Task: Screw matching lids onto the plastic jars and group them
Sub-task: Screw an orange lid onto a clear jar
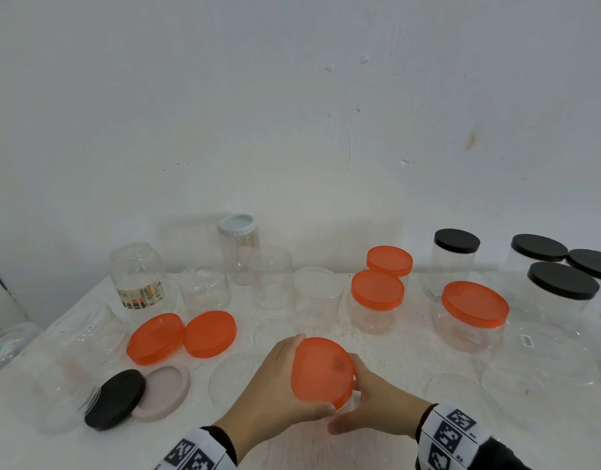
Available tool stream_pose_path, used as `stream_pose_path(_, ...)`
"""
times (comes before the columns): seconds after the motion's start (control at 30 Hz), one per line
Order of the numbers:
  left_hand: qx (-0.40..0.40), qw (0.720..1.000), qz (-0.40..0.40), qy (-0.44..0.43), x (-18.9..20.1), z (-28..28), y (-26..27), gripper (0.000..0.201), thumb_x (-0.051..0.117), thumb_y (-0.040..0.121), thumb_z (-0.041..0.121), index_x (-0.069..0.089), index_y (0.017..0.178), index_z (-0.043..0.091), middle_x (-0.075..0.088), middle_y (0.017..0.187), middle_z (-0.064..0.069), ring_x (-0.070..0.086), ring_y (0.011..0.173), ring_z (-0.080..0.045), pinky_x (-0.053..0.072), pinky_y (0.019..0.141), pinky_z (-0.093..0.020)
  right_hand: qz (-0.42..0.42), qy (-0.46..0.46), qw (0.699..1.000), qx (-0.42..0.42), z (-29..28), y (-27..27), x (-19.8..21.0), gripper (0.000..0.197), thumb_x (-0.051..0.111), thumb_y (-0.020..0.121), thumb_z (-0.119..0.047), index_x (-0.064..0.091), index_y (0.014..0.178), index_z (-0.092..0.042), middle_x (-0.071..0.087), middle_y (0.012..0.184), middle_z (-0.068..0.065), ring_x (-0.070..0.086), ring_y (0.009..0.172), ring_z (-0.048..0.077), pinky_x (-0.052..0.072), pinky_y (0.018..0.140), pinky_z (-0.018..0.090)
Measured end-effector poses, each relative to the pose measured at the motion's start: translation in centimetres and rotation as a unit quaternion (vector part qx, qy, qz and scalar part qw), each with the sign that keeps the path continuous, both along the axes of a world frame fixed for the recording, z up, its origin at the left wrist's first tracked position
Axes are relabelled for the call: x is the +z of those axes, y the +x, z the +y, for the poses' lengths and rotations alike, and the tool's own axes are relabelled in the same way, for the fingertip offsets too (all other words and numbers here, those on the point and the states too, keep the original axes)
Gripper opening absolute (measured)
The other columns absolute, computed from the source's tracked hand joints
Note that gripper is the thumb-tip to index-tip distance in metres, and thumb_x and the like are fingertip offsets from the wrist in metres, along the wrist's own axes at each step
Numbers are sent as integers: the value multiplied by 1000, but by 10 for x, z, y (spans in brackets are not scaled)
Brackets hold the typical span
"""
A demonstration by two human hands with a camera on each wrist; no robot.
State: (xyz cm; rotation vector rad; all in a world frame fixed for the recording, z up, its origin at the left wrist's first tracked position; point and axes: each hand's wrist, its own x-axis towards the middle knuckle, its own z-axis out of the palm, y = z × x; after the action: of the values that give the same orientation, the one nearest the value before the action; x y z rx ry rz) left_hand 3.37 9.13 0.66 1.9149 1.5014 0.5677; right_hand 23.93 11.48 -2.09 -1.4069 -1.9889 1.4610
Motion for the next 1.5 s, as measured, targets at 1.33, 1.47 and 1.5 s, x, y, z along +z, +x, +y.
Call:
stream_pose_path(1.33,-1,986,-105,-130,-22,4,-11,115,87,52,42,21,145,30,39,144,9,40,133,-13,37,112,-36,-418,93,886,177,15,-57,92,114,82,58,-59,9,144,-42,25,140,-1,39,127,28,45,95,53)
stream_pose_path(1.47,1,987,-101,-127,-26,4,-12,116,88,55,42,19,147,27,37,145,8,39,134,-15,36,112,-37,-411,106,889,171,13,-59,91,112,80,59,-63,13,145,-35,28,137,1,43,122,28,47,94,50)
stream_pose_path(1.5,0,987,-100,-128,-27,4,-13,115,89,56,41,19,147,28,38,144,9,40,133,-14,37,112,-36,-410,107,890,170,13,-59,90,113,79,59,-63,13,145,-34,28,137,0,43,122,28,47,94,50)
